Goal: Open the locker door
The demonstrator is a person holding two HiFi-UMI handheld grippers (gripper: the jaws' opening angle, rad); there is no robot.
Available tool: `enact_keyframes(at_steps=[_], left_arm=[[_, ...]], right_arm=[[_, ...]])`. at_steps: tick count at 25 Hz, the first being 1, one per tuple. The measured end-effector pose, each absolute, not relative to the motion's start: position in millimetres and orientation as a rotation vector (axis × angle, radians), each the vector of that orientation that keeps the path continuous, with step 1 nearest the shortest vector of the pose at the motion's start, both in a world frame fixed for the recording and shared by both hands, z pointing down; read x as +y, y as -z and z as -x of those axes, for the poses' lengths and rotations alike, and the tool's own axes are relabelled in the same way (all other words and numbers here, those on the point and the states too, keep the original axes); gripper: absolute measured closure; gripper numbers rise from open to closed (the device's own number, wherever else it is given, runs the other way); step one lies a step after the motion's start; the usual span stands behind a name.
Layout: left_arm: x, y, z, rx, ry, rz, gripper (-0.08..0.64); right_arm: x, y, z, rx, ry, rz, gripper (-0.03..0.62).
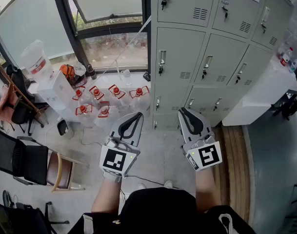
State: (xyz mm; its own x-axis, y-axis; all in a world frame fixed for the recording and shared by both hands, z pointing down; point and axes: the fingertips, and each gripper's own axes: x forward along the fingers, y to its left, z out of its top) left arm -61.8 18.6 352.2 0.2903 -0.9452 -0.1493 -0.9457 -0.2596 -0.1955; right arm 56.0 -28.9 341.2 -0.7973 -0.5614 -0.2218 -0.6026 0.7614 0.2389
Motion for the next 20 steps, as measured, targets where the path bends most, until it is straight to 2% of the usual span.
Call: enact_keyframes(at_steps=[20], left_arm=[[-22,-389,126,1.729,0.034,2.429,0.535]], right_arm=[[-68,-354,-4,2.825,-0.550,1.050,0.540]])
